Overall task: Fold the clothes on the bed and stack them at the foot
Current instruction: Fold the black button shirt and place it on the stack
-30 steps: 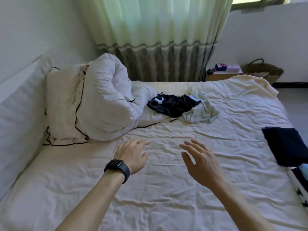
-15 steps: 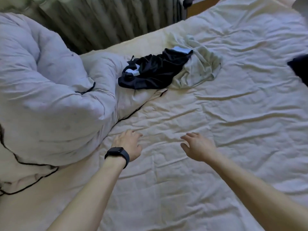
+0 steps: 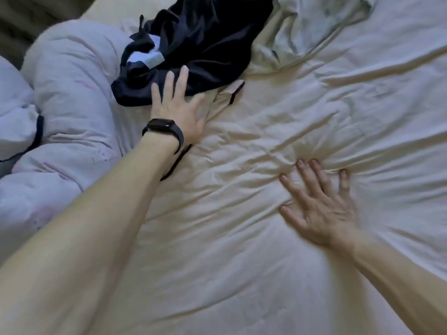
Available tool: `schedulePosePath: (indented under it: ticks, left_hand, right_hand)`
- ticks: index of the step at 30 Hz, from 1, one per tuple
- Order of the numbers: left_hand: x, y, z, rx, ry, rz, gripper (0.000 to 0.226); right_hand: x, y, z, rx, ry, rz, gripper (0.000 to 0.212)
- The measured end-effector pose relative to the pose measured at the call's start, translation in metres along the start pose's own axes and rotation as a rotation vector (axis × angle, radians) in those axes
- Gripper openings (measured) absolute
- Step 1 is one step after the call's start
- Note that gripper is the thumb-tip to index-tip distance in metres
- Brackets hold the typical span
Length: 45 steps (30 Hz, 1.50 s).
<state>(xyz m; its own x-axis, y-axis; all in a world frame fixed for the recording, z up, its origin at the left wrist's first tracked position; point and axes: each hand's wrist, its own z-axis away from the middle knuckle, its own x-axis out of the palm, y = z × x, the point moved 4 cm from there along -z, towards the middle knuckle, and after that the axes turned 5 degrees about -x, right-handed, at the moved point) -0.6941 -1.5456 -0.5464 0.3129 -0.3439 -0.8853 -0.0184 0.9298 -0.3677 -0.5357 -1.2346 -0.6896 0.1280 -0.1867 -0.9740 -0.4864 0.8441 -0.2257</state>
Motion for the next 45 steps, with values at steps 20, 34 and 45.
schedulePosePath:
  ticks: [20, 34, 45]
  left_hand:
    - [-0.113, 0.108, 0.234, -0.291, -0.500, 1.040, 0.021]
    - [-0.311, 0.034, 0.540, -0.467, -0.144, 2.380, 0.014]
    - [-0.368, -0.118, 0.687, -0.504, 0.309, 1.895, 0.028]
  right_hand:
    - [-0.120, -0.011, -0.018, 0.225, -0.844, -0.551, 0.094]
    - [-0.435, -0.143, 0.259, 0.160, 0.183, -0.726, 0.026]
    - [-0.732, -0.217, 0.288, -0.063, 0.433, -0.612, 0.008]
